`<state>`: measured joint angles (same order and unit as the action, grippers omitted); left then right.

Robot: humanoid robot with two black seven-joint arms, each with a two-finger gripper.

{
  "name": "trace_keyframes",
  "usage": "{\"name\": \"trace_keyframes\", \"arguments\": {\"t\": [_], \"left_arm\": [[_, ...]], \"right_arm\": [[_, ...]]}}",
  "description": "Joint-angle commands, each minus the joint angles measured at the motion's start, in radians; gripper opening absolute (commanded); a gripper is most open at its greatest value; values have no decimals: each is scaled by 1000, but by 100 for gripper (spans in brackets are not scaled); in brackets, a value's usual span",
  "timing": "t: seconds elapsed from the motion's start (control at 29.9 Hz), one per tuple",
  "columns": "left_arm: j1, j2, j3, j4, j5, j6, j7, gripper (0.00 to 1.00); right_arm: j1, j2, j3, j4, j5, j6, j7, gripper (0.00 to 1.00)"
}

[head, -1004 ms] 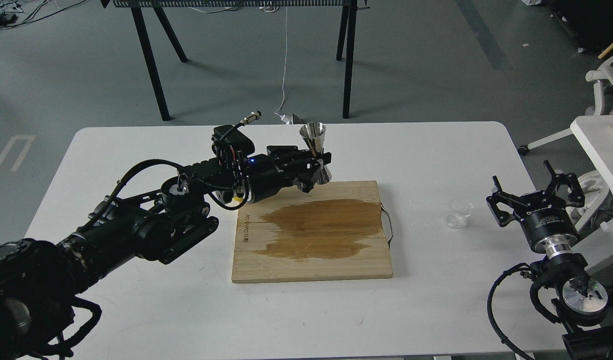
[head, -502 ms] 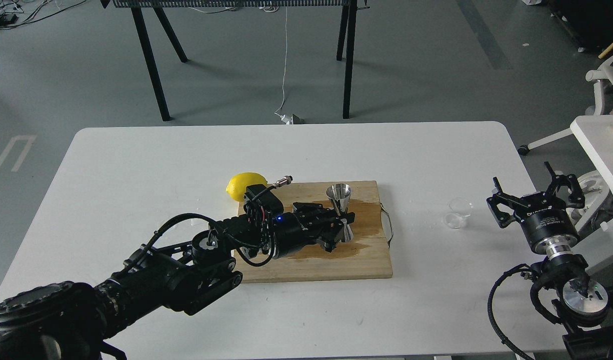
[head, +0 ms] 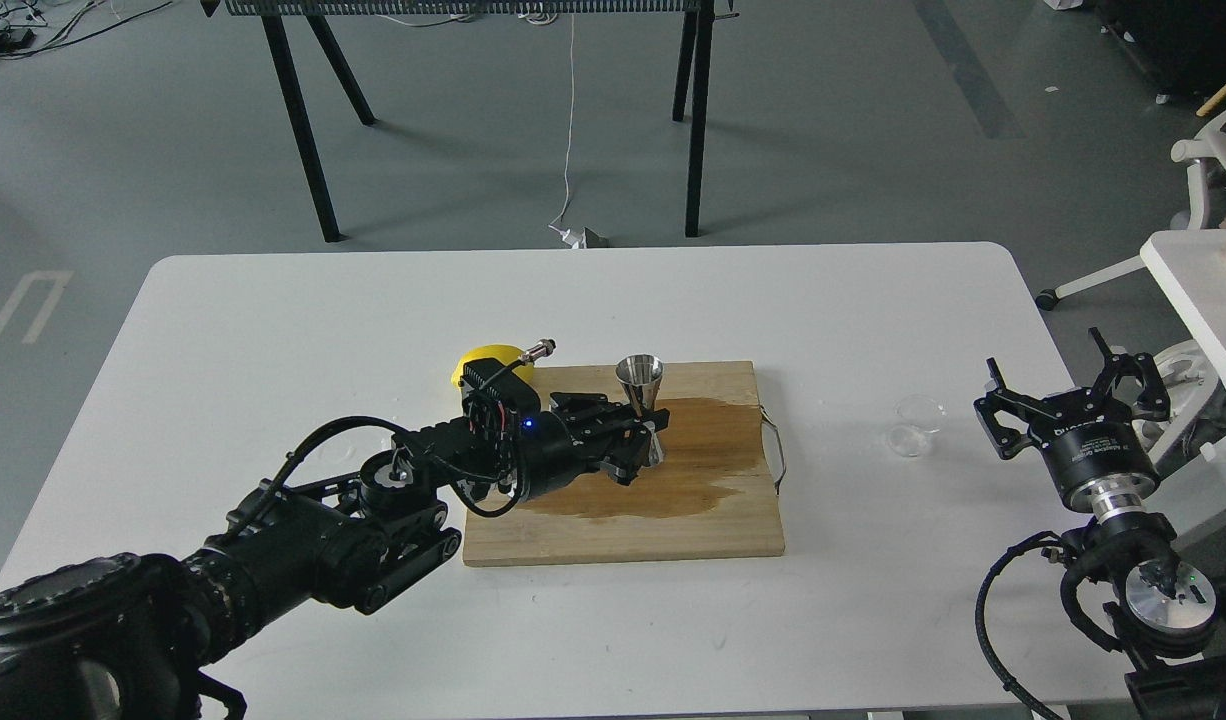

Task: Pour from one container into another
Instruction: 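Lower the jigger onto the wooden board and open the left gripper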

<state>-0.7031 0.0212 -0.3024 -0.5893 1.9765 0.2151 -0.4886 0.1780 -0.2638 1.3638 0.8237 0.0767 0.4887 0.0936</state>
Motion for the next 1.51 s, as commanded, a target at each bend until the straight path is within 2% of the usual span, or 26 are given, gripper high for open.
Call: {"name": "trace_keyframes", "arguments": {"t": [0.0, 0.1, 0.6, 0.94, 1.14, 1.17, 1.24, 1.47], "left_arm": [[4, 0, 0, 2, -1, 1, 0, 15], [4, 2, 0, 2, 1, 0, 0, 21], [4, 8, 0, 16, -2, 10, 0, 31], [13, 17, 0, 16, 1, 10, 0, 35], [14, 19, 0, 13, -2, 29, 0, 50], [14, 19, 0, 13, -2, 29, 0, 55], [14, 19, -1, 6, -2, 30, 0, 72], [14, 19, -4, 2, -4, 30, 0, 76]], "right_arm": [[0, 0, 0, 0, 0, 0, 0, 99], [0, 0, 0, 0, 0, 0, 0, 99], [-5, -2, 0, 0, 0, 0, 0, 99], [-6, -2, 0, 0, 0, 0, 0, 99], [-8, -2, 1, 0, 0, 0, 0, 99], [-8, -2, 1, 0, 0, 0, 0, 99], [-9, -2, 1, 0, 0, 0, 1, 99], [-9, -2, 1, 0, 0, 0, 1, 99]]}}
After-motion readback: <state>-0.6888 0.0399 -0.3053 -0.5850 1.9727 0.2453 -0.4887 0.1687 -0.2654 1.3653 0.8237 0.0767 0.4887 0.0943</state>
